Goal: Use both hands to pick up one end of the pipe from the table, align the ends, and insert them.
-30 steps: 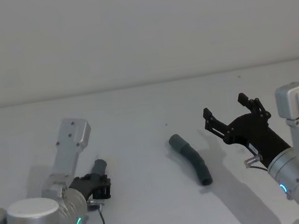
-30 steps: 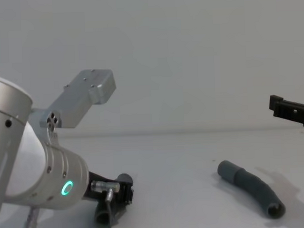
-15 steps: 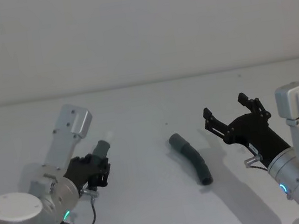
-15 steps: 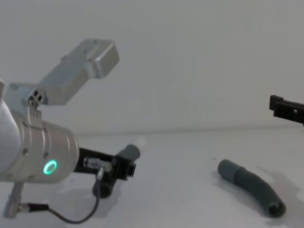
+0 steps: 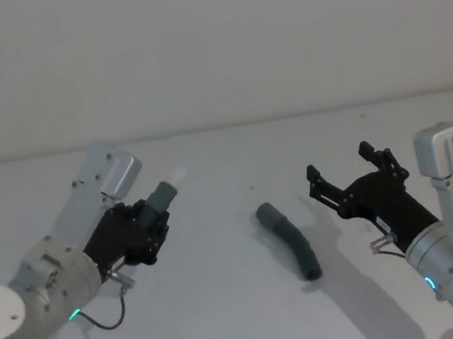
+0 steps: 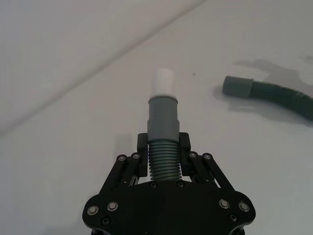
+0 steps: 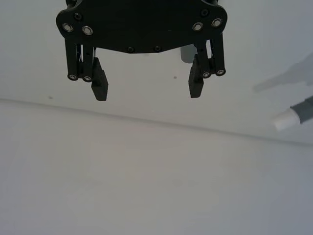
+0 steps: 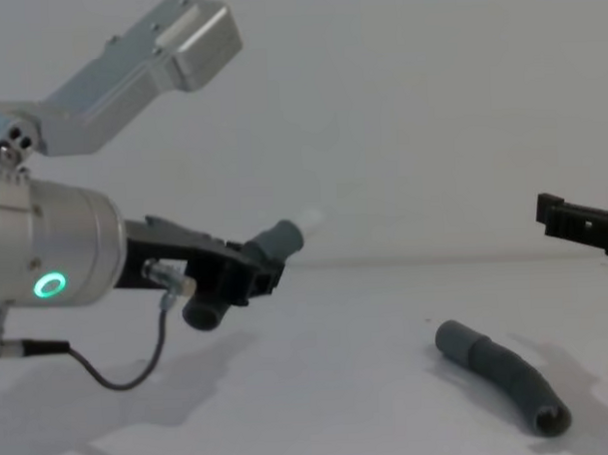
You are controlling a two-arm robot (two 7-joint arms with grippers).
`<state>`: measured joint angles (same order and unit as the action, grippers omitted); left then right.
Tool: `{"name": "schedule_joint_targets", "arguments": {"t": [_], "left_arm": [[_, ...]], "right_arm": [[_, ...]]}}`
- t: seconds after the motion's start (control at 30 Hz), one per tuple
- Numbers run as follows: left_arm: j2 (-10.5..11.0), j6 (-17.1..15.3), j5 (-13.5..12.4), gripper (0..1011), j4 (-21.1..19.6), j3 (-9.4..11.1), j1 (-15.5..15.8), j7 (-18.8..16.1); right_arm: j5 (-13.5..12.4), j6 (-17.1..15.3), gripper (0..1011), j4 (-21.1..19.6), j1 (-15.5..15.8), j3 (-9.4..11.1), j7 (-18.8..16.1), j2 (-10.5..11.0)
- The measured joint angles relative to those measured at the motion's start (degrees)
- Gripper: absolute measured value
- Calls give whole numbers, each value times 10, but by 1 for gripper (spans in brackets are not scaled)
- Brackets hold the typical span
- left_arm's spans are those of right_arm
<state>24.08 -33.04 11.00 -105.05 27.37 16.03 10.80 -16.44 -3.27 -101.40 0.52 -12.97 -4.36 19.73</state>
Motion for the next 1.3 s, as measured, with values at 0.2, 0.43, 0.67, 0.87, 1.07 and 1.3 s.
{"name": "schedule_joint_targets", "arguments": {"t": [0.2,0.43,0.67,0.87,1.07,1.3], "left_arm": [[37,53,-17,327,0,12,14,45],[75,114,-45,327,2,25,30,86],[104,171,-76,327,7,33,41,108],[119,211,-100,327,14,37,47,115],[127,252,-121,327,25,40,51,116],[130,300,-139,327,40,43,56,115]], "right_arm": [[-1,-37,1004,-2,-12,-4,-17,11],[-9,-97,1004,-1,-34,-10,-41,24],[-17,-173,1004,12,-70,-22,-67,31],[-20,-209,1004,28,-94,-31,-79,30],[-22,-241,1004,48,-119,-40,-92,24],[-23,-257,1004,63,-135,-45,-101,18]]}}
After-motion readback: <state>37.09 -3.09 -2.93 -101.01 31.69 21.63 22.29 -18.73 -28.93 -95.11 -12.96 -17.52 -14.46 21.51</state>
